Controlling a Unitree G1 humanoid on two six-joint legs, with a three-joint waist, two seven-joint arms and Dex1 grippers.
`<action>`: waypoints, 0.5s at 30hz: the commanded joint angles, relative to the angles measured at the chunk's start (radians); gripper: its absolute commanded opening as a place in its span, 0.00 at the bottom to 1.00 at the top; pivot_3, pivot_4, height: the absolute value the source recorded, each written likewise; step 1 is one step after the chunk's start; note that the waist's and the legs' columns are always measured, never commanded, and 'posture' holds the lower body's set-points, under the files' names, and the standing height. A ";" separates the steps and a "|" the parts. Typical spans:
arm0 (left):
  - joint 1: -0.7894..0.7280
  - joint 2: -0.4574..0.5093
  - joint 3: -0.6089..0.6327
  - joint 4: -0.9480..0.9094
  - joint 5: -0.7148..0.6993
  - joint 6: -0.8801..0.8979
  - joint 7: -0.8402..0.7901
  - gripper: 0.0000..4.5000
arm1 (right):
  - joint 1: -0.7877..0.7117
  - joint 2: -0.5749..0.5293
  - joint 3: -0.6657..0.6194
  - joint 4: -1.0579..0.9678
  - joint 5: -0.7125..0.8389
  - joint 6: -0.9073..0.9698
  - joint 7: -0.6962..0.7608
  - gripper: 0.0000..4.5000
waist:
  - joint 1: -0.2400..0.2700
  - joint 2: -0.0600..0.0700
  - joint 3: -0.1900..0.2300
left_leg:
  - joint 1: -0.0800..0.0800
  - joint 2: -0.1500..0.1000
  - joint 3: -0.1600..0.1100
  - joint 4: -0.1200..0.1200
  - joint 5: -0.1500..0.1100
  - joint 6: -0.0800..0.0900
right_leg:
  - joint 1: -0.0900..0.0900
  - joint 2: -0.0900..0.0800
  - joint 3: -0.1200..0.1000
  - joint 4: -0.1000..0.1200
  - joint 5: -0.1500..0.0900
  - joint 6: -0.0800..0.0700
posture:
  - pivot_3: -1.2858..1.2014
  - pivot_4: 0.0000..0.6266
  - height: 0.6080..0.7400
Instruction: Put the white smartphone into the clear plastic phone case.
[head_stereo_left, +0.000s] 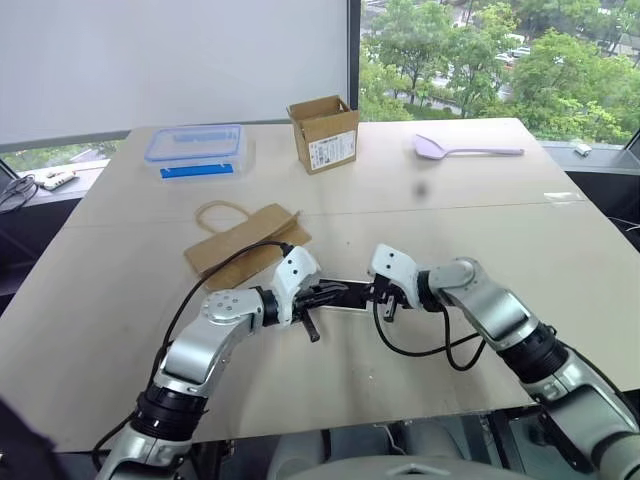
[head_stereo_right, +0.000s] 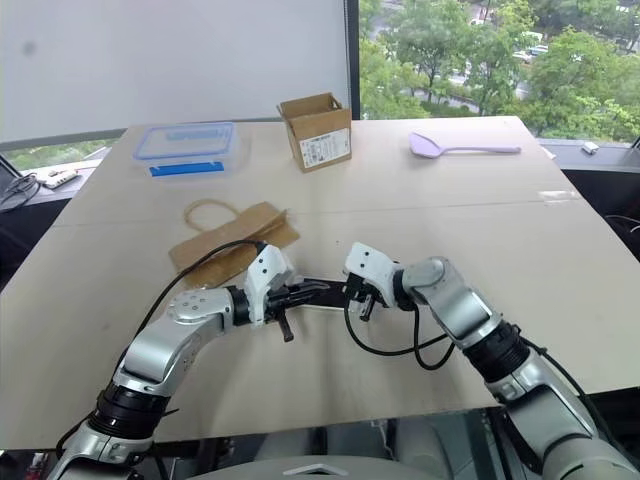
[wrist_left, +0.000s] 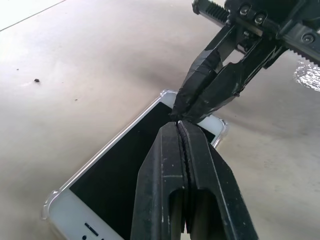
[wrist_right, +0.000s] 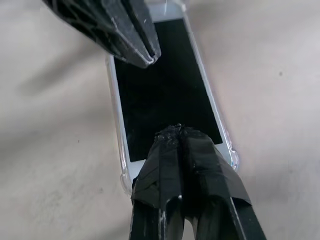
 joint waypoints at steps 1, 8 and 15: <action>0.013 -0.030 0.062 -0.044 -0.036 -0.045 0.027 0.00 | 0.123 -0.005 -0.046 0.008 0.014 -0.111 -0.037 0.00 | 0.000 0.000 0.012 | -0.002 0.000 0.000 0.000 0.000 0.000 | -0.001 -0.001 -0.002 0.000 0.000 0.000 | 0.52 0.24 1.00; 0.046 -0.066 0.188 -0.118 -0.150 -0.011 0.065 0.29 | 0.266 -0.042 -0.250 -0.221 0.138 -0.211 -0.037 0.40 | 0.011 0.002 0.037 | -0.037 -0.003 -0.001 0.005 0.003 0.005 | -0.026 0.012 -0.006 -0.001 0.015 0.004 | 0.52 0.24 1.00; 0.183 0.006 0.298 -0.240 -0.249 0.024 0.045 0.98 | 0.447 -0.166 -0.475 -0.418 0.289 -0.209 0.003 1.00 | 0.009 -0.002 0.051 | -0.053 -0.003 0.001 0.004 0.000 0.005 | -0.037 0.012 -0.009 -0.009 0.013 0.006 | 0.52 0.24 1.00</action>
